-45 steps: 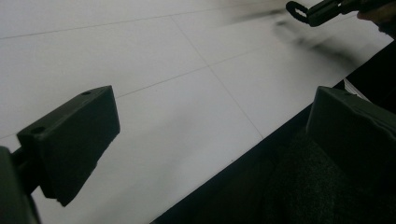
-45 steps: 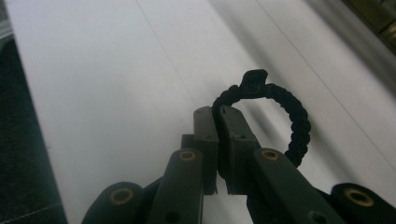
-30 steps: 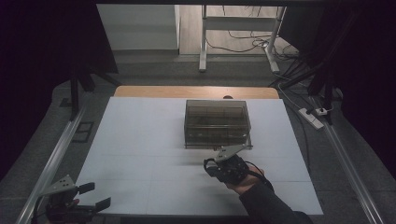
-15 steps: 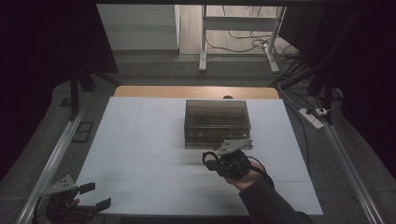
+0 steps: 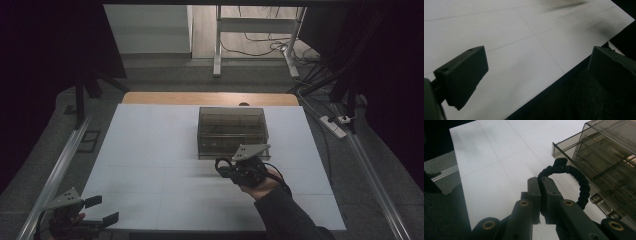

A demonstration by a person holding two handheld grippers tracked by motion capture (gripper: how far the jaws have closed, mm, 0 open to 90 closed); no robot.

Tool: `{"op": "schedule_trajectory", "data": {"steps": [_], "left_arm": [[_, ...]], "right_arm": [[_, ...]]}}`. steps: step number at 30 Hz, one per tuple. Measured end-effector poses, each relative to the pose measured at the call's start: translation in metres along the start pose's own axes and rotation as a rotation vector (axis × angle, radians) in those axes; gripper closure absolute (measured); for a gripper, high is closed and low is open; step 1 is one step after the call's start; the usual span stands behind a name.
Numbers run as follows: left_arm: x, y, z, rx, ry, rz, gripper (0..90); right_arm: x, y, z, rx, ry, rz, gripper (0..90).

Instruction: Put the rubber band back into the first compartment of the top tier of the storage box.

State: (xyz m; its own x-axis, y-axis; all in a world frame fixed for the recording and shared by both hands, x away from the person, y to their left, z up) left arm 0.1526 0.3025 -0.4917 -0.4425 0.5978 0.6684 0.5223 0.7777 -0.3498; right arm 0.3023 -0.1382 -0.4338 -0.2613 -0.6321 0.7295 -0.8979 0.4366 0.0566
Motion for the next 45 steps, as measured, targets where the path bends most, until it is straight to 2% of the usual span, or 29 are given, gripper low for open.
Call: {"op": "schedule_trajectory", "data": {"steps": [11, 18, 28, 45], "left_arm": [[0.000, 0.000, 0.000, 0.000, 0.001, -0.002, 2.1], [0.000, 0.000, 0.000, -0.001, 0.002, -0.003, 2.2], [0.000, 0.000, 0.000, 0.000, 0.002, -0.004, 2.3], [-0.001, -0.001, 0.000, -0.002, 0.004, -0.007, 2.7]], "right_arm": [[0.000, -0.004, -0.005, -0.011, -0.023, 0.000, 85.6], [-0.003, -0.011, -0.008, -0.031, -0.033, 0.007, 85.6], [-0.008, -0.019, -0.015, -0.033, -0.046, 0.021, 85.6], [-0.020, -0.028, -0.026, -0.058, -0.041, 0.042, 85.5]]}}
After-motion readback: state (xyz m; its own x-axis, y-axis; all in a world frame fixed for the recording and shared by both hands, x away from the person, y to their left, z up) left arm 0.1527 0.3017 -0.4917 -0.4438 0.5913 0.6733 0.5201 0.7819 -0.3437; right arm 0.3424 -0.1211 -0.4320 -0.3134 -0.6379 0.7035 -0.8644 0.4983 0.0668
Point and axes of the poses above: each handheld gripper's, and its own axes: x roughly backward along the jaws, z roughly out of its underside, y roughly to its left, the point moved 1 cm from there along -x, roughly forward along the jaws, and after that the axes turned 6 degrees about y, right-handed, at the moved point
